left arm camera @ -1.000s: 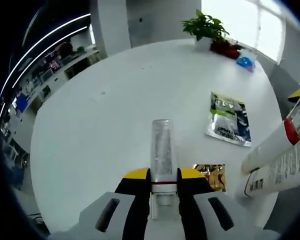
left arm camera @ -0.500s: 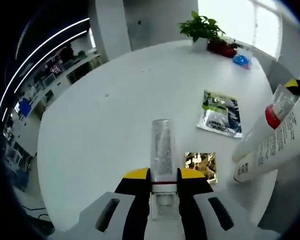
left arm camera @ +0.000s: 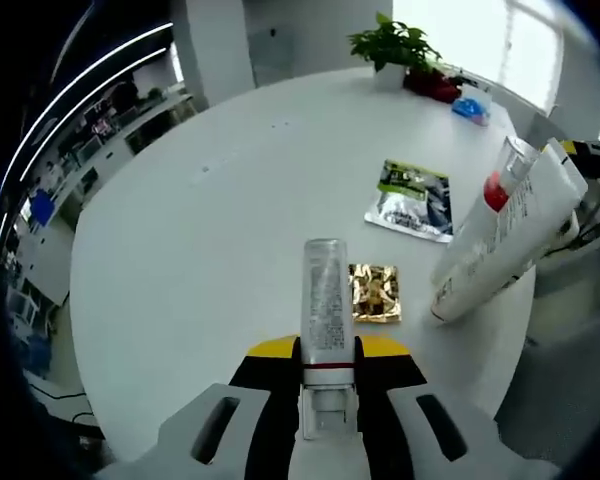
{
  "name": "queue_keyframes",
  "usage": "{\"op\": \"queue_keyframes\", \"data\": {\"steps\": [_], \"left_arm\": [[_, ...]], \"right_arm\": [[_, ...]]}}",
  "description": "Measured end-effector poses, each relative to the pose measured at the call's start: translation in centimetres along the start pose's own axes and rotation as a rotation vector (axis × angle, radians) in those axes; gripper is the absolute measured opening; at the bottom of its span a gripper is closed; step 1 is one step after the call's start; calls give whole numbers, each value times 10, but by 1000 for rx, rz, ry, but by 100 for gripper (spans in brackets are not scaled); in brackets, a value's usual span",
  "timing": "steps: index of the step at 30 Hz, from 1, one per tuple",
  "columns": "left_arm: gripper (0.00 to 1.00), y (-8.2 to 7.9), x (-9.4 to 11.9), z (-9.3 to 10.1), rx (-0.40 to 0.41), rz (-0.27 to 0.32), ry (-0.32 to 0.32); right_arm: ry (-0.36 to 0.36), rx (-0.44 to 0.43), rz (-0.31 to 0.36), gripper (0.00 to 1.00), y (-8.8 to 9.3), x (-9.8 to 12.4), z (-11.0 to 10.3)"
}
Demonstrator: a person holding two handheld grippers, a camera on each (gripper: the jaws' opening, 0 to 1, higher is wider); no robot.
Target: Arrange the skincare products in the storage area until every visible bottle or jar stands upright without overlapping.
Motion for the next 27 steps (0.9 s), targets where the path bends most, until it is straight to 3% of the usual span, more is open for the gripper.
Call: {"op": "queue_keyframes", "data": {"steps": [20,27], "left_arm": [[17,14,25,23,-9,-73,95],[17,19,36,32,-57,-158,126]], "right_arm": [[-115,93,45,88,-11,-13,-27],[-191,121,38,77,-12,-25,-40]]}}
Point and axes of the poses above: the point that each gripper's makers call its tool centre point, and the gripper's own axes: x roughly backward along the fingers, z roughly to its right, y roughly out of its underside, the point moved 9 cm from there along x, roughly backward along the fingers, and after that the axes turned 3 degrees about z, right-handed, at the moved point
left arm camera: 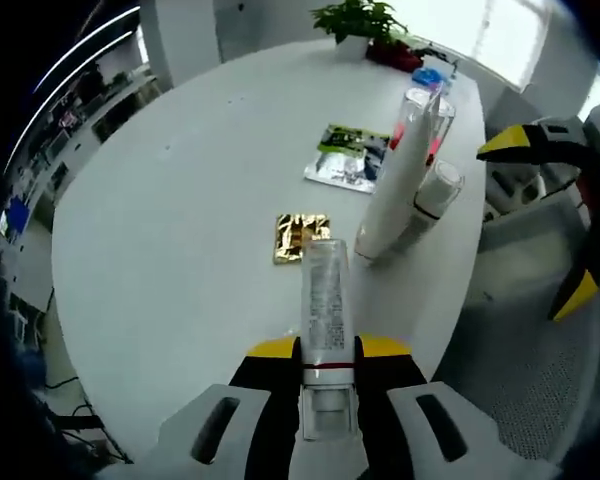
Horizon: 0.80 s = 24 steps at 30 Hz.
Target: Arrange the skincare products in the storage area until every visible bottle or jar stands upright without overlapping.
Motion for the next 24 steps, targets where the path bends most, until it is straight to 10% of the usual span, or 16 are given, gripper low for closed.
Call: {"op": "queue_keyframes", "data": {"steps": [24], "left_arm": [[17,6,10,31,5,-115,151]], "right_arm": [[-81,197,-14,54,1,-51,-19]]}}
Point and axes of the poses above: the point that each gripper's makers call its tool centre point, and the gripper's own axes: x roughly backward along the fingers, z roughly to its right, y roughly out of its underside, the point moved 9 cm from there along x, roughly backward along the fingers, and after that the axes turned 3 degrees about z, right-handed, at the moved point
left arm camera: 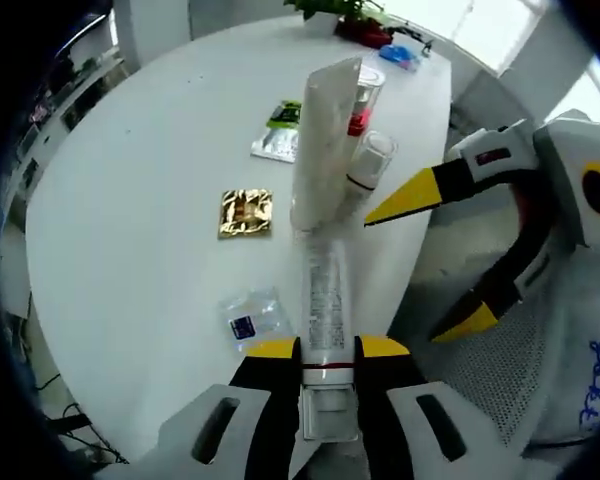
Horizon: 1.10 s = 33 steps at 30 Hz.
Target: Arrange the skincare products in the storage area until every visible bottle or jar stands upright without overlapping.
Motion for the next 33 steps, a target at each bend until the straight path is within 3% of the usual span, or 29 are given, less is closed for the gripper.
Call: {"op": "queue_keyframes", "data": {"steps": [7,14,18,22,25,33], "left_arm": [[17,-2,3,8,-7,-29,44],[17,-7,5,14,15,-39,81],[17,-9,6,14,96,-43,96],[17,-12,5,12,156,-43,137],[17,-14,4,14,244,-25,183],[17,-15,4,19,244,-23,188]], "right_arm": [[17,47,26,46,-2,-11,3],[58,209,3,39,0,-17,2],[82,276,-1,35,1,-18,2],[93,295,17,31,-1,-19,3],[105,338,25,29,-4,-18,3],[120,412,25,25,-6,-17,2]]}}
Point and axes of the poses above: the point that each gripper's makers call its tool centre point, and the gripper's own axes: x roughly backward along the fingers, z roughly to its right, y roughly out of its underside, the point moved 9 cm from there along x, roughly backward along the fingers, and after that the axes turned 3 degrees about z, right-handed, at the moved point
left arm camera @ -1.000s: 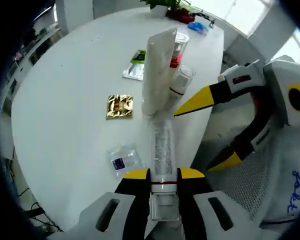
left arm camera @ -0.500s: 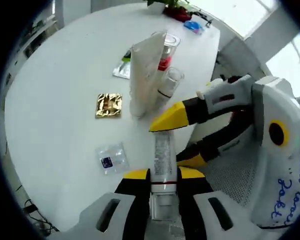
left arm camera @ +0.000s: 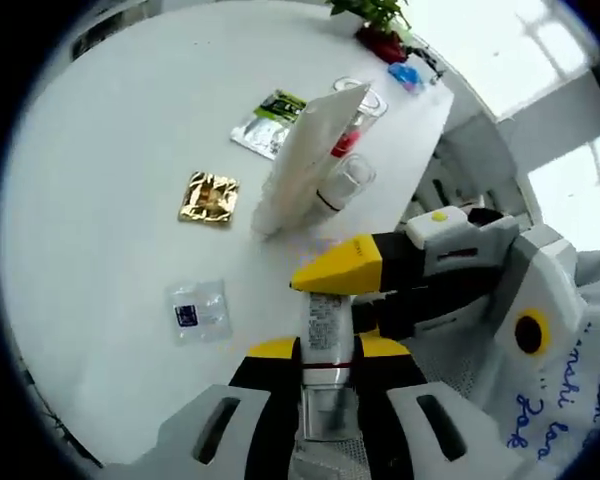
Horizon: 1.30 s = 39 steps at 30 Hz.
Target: Arrange the skincare products in the storage area until every visible bottle or jar stands upright without overlapping.
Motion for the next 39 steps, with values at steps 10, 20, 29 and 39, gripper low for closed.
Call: {"op": "queue_keyframes", "data": {"steps": [10,20,29,39], "left_arm": [[17,2,1,7,-77,54,-7],[18,-2,8,3,-227,98,-8],[27,-1,15,3,-361,128,-8],[32,6,19,-5,-437,131,-41]], "right_arm": [[3,51,-21,21,0,1,0],[-21,11,-19,20,2,3,0],[-48,-18,-50,19,8,5,-3],[-57,-159,-22,19,14,9,1]]}}
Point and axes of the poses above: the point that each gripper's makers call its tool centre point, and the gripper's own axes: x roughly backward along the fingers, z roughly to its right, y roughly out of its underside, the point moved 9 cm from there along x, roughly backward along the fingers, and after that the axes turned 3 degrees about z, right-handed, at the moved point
